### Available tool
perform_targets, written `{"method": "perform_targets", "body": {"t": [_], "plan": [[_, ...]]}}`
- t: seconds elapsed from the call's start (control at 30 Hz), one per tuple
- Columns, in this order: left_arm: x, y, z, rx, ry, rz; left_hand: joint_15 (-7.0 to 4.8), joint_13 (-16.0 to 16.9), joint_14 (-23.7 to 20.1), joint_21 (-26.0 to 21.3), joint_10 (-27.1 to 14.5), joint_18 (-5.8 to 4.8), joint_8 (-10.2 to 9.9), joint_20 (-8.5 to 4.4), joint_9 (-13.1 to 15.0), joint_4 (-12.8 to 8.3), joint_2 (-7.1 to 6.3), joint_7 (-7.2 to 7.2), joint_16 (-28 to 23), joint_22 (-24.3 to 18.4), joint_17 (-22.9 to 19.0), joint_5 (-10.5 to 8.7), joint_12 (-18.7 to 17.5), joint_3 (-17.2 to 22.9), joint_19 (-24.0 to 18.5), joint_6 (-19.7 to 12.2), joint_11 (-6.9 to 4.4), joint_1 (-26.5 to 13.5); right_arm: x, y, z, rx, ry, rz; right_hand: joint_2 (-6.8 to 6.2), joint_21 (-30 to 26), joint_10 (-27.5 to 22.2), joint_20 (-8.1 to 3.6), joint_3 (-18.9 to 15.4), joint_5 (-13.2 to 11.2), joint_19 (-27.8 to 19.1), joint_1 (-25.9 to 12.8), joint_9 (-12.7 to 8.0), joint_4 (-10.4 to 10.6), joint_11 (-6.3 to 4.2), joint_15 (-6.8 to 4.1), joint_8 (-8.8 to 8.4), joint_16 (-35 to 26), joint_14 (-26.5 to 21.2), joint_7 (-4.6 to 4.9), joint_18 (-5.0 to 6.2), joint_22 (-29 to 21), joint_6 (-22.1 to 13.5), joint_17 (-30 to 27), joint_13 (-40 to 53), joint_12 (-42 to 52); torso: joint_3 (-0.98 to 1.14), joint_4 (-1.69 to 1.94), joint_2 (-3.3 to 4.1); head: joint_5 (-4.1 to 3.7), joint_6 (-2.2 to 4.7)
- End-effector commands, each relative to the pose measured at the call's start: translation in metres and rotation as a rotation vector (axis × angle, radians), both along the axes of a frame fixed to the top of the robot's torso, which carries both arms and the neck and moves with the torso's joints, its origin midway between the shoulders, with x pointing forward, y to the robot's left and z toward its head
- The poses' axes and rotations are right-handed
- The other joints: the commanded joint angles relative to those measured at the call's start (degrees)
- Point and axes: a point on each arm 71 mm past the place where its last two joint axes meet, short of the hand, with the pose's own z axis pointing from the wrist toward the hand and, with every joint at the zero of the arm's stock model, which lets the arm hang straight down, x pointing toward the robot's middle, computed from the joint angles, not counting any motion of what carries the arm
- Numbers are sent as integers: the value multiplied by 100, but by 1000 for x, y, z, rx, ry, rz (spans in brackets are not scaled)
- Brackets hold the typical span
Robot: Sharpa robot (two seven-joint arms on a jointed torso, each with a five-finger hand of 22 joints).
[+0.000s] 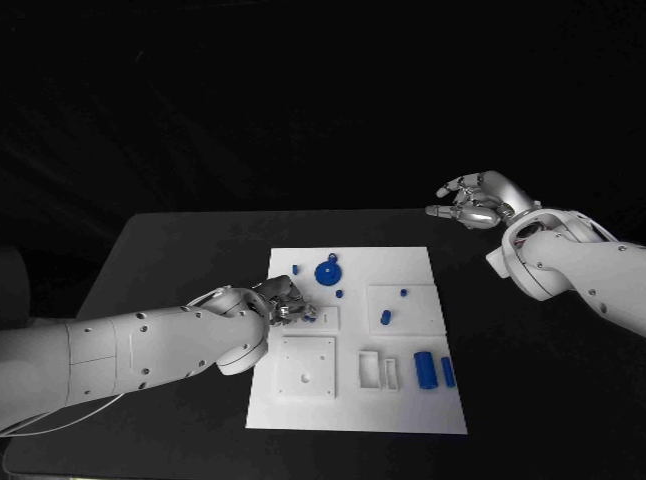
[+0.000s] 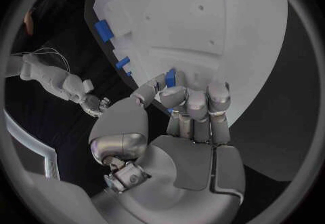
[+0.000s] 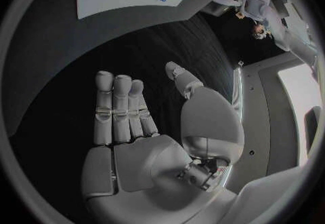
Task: Assemble the parts on the task board
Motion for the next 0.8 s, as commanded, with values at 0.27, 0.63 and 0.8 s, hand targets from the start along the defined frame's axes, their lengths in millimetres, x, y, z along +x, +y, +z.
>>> {"method": "perform_targets", "body": {"t": [0.27, 0.63, 0.8], "plan": [[-2, -2, -3, 26, 27, -29, -461, -11, 497, 31, -128, 335, 40, -493, 387, -18, -20, -529, 7, 36, -11, 7, -12, 27, -17, 1209, -158, 166, 0, 1, -1, -5, 5, 13, 42, -32, -28, 29, -36, 37, -6, -27, 2, -8, 4, -18, 38, -31, 29, 27, 424, 7, 4, 7, -10, 33, 6, -2, -1, -5, -15], [-1, 0, -3, 32, 34, -26, -459, -11, 499, 31, -125, 333, 53, -490, 370, 4, -37, -527, 7, 30, -15, 6, -12, 29, -16, 1209, -156, 195, 0, 1, -1, -5, 6, 12, 44, -34, -30, 29, -37, 40, -5, -28, 1, -5, 4, -18, 38, -33, 30, 27, 424, 8, 4, 9, -15, 37, 7, -3, 2, -5, -16], [-1, 1, -4, 34, 38, -24, -459, -11, 500, 31, -125, 332, 55, -489, 368, 10, -35, -527, 8, 29, -15, 5, -12, 28, -16, 1208, -156, 196, 0, 1, -1, -5, 6, 13, 43, -35, -31, 29, -38, 41, -5, -26, 1, -6, 4, -18, 38, -34, 30, 27, 424, 9, 3, 9, -17, 38, 8, -2, 1, -7, -14]]}}
